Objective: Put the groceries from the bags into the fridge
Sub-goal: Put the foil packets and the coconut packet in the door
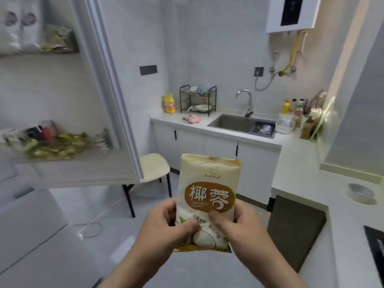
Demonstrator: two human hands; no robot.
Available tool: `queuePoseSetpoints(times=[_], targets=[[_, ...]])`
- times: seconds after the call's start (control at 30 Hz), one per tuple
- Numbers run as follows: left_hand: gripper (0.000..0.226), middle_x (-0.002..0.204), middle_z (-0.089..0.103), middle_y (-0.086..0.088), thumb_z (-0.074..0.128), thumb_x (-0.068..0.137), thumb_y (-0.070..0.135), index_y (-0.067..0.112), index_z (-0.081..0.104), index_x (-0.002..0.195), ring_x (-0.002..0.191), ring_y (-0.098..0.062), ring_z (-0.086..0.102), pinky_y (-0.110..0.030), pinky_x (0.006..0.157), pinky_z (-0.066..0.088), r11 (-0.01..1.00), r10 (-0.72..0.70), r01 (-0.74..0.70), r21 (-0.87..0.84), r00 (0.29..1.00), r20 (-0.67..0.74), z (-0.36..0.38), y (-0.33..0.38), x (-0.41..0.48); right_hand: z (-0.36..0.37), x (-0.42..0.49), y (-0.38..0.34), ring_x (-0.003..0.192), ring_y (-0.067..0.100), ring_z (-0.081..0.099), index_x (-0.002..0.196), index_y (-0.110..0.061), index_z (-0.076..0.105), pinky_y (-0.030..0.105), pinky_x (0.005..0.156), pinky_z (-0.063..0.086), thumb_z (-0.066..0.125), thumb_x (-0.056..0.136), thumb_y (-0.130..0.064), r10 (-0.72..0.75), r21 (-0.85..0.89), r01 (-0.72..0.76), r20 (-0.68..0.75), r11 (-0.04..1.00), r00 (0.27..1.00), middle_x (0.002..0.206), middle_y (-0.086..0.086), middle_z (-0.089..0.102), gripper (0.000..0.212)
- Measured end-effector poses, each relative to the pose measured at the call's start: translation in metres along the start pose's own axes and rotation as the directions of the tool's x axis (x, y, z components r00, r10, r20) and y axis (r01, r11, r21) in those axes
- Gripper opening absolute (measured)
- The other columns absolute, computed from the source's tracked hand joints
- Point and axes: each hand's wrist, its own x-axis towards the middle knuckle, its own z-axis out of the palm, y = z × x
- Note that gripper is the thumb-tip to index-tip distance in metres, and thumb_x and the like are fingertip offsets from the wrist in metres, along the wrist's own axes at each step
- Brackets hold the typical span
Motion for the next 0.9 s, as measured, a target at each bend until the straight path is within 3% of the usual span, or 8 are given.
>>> queuePoseSetpoints(times=[0.2,0.37,0.57,0.9], targets=[[0.033,0.095,0.076,-0.008,0.079,0.075,0.009,0.01,0.066,0.105,0.089,-0.027,0.072,-0.047,0.081,0.058,0.999,0.013,-0.001,0.038,0.954,-0.299,-0.072,0.018,-0.051,0.083,0.016,-0.017,0.09,0.02,0.074,0.103,-0.017,0.07,0.041,0.079,0.06,0.065,0.091,-0.009,-0.036,0.04,0.026,0.285,0.999,0.958,0.096,0.001,0.077,0.015],[0.027,0.092,0.076,-0.009,0.073,0.076,0.0,0.009,0.067,0.101,0.088,-0.03,0.072,-0.049,0.079,0.058,1.0,0.031,-0.027,0.016,0.883,-0.469,-0.116,0.03,-0.071,0.134,0.028,-0.038,0.096,0.016,0.072,0.107,-0.022,0.068,0.038,0.084,0.06,0.063,0.093,-0.011,-0.08,0.01,0.085,0.469,0.996,0.88,0.101,-0.005,0.076,0.018],[0.023,0.088,0.076,-0.01,0.07,0.079,-0.003,0.006,0.066,0.1,0.081,-0.028,0.073,-0.043,0.07,0.058,0.999,0.049,-0.054,0.006,0.838,-0.544,-0.163,0.034,-0.065,0.176,0.049,-0.047,0.095,0.011,0.072,0.105,-0.022,0.069,0.034,0.082,0.06,0.06,0.094,-0.006,-0.112,-0.034,0.148,0.496,0.988,0.861,0.1,-0.006,0.076,0.021],[0.024,0.086,0.075,-0.014,0.07,0.076,-0.005,0.002,0.065,0.098,0.078,-0.031,0.073,-0.038,0.061,0.058,0.989,0.083,-0.133,-0.06,0.849,-0.523,-0.248,0.03,-0.045,0.256,0.078,-0.057,0.096,0.014,0.071,0.104,-0.021,0.07,0.039,0.085,0.059,0.059,0.094,-0.006,-0.149,-0.097,0.212,0.44,0.972,0.886,0.1,-0.005,0.076,0.022]])
